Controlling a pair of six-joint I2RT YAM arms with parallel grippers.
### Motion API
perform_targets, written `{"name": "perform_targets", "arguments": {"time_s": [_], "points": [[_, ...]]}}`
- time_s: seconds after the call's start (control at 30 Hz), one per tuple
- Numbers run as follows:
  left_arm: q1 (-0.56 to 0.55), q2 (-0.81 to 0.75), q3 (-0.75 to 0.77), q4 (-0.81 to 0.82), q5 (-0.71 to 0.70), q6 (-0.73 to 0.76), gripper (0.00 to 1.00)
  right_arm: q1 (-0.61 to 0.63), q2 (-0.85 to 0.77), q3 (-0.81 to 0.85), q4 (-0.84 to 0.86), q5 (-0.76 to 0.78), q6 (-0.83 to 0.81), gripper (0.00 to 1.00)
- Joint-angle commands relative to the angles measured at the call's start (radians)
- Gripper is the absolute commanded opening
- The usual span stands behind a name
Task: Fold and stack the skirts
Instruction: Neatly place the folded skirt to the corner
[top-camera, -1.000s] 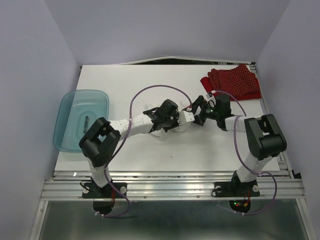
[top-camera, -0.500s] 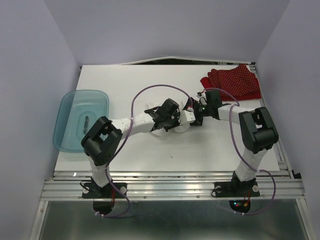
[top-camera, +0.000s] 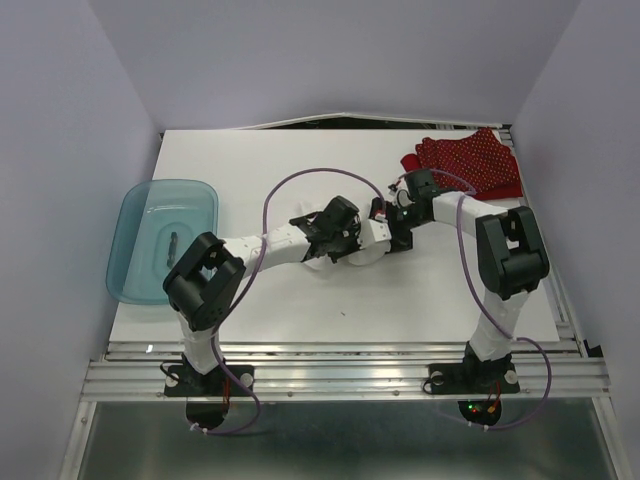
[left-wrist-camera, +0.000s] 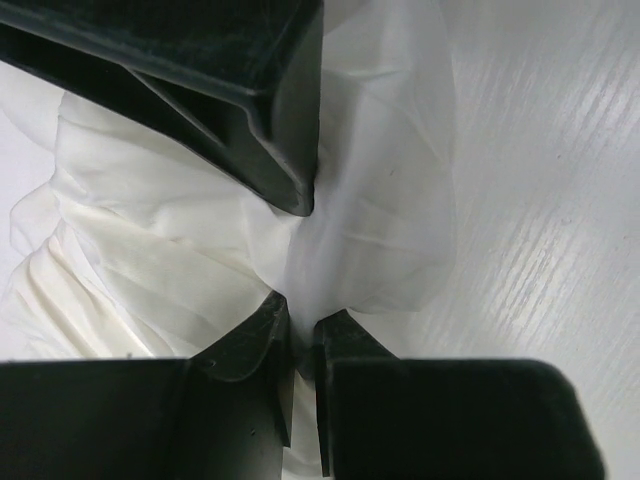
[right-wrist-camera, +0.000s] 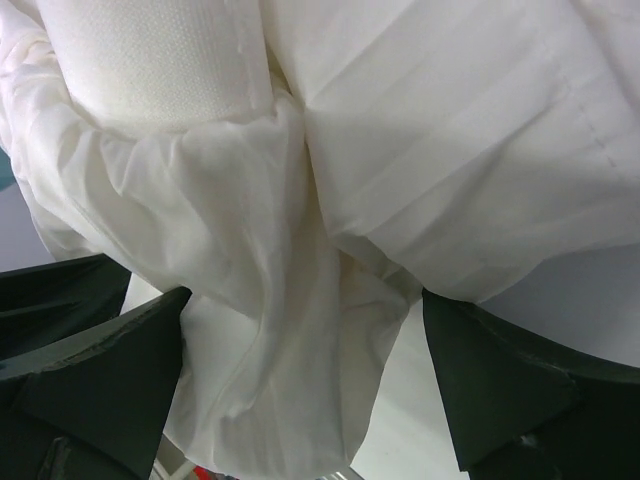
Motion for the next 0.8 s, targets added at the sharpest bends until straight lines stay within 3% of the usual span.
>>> {"name": "perform_targets", "arguments": {"time_s": [0.0,0.07,0.17,0.23,0.33,0.5,0.77], "points": [[0.021,-0.005,0.073,0.005,0.024,-0.024,0.0,0.004,0.003,-0.025,-0.074,0.042,0.028,1.0],[0.027,0.001,0.085,-0.004,0.067,-0.047,0.0,0.004,-0.018,-0.083,0.003,0.024,0.102,1.0],[0.036,0.026,0.128,-0.053,0.122,-0.096,0.0,0.004,-0.063,-0.207,0.249,-0.029,0.225,1.0],[0.041,0.038,0.144,-0.061,0.132,-0.111,0.0,0.004,-0.075,-0.231,0.276,-0.023,0.233,1.0],[0.046,0.044,0.141,-0.058,0.13,-0.12,0.0,0.004,-0.066,-0.135,0.16,0.042,0.112,1.0],[0.052,0.05,0.139,-0.053,0.115,-0.13,0.0,0.004,-0.008,0.081,-0.192,0.202,-0.036,1.0],[0.055,0.058,0.158,-0.064,0.11,-0.157,0.0,0.004,-0.009,0.07,-0.27,0.221,-0.027,1.0]]}}
